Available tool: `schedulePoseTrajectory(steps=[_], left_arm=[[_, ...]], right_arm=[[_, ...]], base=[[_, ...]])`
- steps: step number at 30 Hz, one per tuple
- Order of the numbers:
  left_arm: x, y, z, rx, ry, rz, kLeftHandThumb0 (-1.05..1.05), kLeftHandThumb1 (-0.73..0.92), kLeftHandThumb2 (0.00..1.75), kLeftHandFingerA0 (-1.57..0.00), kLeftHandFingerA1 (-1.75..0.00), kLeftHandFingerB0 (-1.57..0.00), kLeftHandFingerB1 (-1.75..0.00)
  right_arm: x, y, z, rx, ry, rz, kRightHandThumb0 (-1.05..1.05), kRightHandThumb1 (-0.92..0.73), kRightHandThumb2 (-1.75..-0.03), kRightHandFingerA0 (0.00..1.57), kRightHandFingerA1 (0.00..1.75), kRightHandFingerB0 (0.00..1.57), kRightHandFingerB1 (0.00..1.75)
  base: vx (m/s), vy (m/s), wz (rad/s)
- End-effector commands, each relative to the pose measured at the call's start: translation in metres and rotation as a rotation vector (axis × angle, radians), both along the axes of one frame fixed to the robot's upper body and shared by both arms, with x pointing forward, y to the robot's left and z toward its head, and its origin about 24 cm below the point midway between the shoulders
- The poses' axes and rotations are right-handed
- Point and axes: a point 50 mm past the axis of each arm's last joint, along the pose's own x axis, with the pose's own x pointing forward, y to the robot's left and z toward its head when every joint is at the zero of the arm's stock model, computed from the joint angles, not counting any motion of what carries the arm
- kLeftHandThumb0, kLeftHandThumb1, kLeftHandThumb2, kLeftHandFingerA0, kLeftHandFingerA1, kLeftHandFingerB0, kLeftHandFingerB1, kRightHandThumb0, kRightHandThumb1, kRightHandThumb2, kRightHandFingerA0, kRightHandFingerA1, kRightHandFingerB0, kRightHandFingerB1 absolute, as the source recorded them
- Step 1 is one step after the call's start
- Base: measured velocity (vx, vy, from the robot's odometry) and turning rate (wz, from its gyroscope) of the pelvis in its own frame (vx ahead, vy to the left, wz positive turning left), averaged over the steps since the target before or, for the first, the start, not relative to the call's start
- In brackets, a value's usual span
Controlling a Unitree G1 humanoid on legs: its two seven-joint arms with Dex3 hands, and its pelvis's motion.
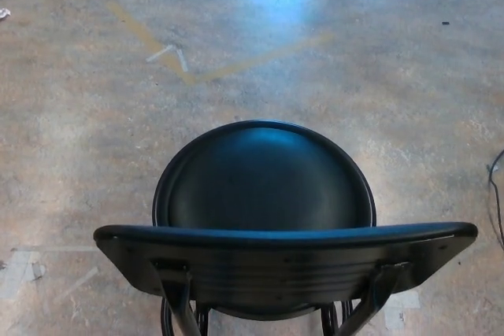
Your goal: Use the right hand to rotate the back of the chair to its left.
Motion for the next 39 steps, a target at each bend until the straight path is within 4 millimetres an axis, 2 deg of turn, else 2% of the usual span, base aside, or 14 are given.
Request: schedulePoseTrajectory(steps=[1,6,7,11,12,15,16,22,23,24,29,31,32,39], left_arm=[[-0.003,0.001,-0.001,-0.002,0.008,0.005,-0.47,0.84,0.65,-0.46,-0.44,-0.44,-0.4],[-0.002,0.0,0.0,-0.002,0.012,-0.002,-0.47,0.84,0.65,-0.45,-0.43,-0.45,-0.39],[-0.002,0.0,0.0,-0.001,0.012,-0.002,-0.51,0.7,1.02,-0.36,-0.55,-0.38,-0.54],[-0.001,0.0,0.0,0.005,0.011,-0.007,-0.47,0.85,0.65,-0.45,-0.43,-0.44,-0.4],[0.0,0.0,0.0,0.005,0.007,0.0,-0.46,0.85,0.65,-0.47,-0.45,-0.45,-0.41],[0.0,0.0,0.0,0.006,0.006,0.011,-0.47,0.84,0.65,-0.47,-0.44,-0.45,-0.4],[0.0,-0.001,0.0,0.006,0.008,0.013,-0.47,0.82,0.65,-0.49,-0.45,-0.47,-0.41],[0.001,-0.002,0.0,0.007,0.012,0.015,-0.47,0.82,0.65,-0.49,-0.45,-0.47,-0.41],[0.0,-0.002,0.0,0.003,0.004,0.003,-0.49,0.68,1.03,-0.38,-0.58,-0.34,-0.54],[0.0,-0.001,0.0,-0.001,0.001,0.009,-0.47,0.83,0.64,-0.46,-0.43,-0.45,-0.4],[0.0,-0.002,0.0,-0.003,0.001,0.027,-0.47,0.83,0.64,-0.46,-0.43,-0.45,-0.4],[0.001,-0.002,0.0,-0.001,0.006,0.005,-0.48,0.84,0.65,-0.44,-0.42,-0.43,-0.39],[0.001,-0.002,0.0,0.004,0.009,-0.003,-0.48,0.83,0.65,-0.46,-0.43,-0.44,-0.4],[0.002,0.0,0.0,0.0,0.001,0.005,-0.49,0.69,1.03,-0.38,-0.57,-0.33,-0.53]], right_arm=[[0.026,-0.011,0.014,-0.044,-0.158,-0.057,-1.05,-0.6,-0.84,0.0,1.26,0.0,0.6],[0.058,-0.028,0.036,-0.096,-0.295,-0.063,-1.05,-0.47,-1.14,0.0,0.63,0.0,0.56],[0.066,-0.031,0.042,-0.109,-0.328,-0.05,-1.05,-0.7,-0.71,0.0,0.21,0.0,0.0],[0.09,-0.044,0.065,-0.171,-0.447,0.032,-1.05,-0.76,-0.48,0.0,0.0,0.0,0.11],[0.096,-0.047,0.072,-0.186,-0.481,0.059,-1.05,-0.45,-1.06,0.0,0.65,0.0,0.74],[0.106,-0.051,0.084,-0.263,-0.533,0.128,-1.05,-0.5,-1.1,0.0,0.62,0.0,0.68],[0.113,-0.053,0.093,-0.297,-0.58,0.174,-1.05,-0.76,-0.52,0.0,0.32,0.0,0.4],[0.123,-0.054,0.107,-0.352,-0.651,0.25,-1.05,-0.76,-0.52,0.0,0.32,0.0,0.4],[0.131,-0.051,0.118,-0.395,-0.715,0.336,-1.05,-0.82,-0.52,0.0,0.15,0.0,0.24],[0.135,-0.049,0.125,-0.397,-0.76,0.388,-1.05,-0.77,-0.49,0.0,0.17,0.0,0.39],[0.137,-0.047,0.127,-0.375,-0.789,0.414,-1.05,-0.77,-0.49,0.0,0.17,0.0,0.39],[0.142,-0.042,0.133,-0.392,-0.813,0.478,-1.05,-0.46,-1.04,0.0,0.71,0.0,0.76],[0.144,-0.04,0.136,-0.405,-0.829,0.51,-1.05,-0.75,-0.53,0.0,0.29,0.0,0.35],[0.141,-0.037,0.138,-0.429,-0.846,0.612,-1.05,-0.76,-0.51,0.0,0.2,0.0,0.32]], base=[[0.0,0.0,0.0],[0.0,0.0,0.0],[0.0,0.0,0.0],[0.0,0.0,0.0],[0.0,0.0,0.0],[0.0,0.0,0.0],[0.0,0.0,0.0],[0.0,0.0,0.0],[0.0,0.0,0.0],[0.0,0.0,0.0],[0.0,0.0,0.0],[0.0,0.0,0.0],[0.0,0.0,0.0],[0.0,0.0,0.0]])
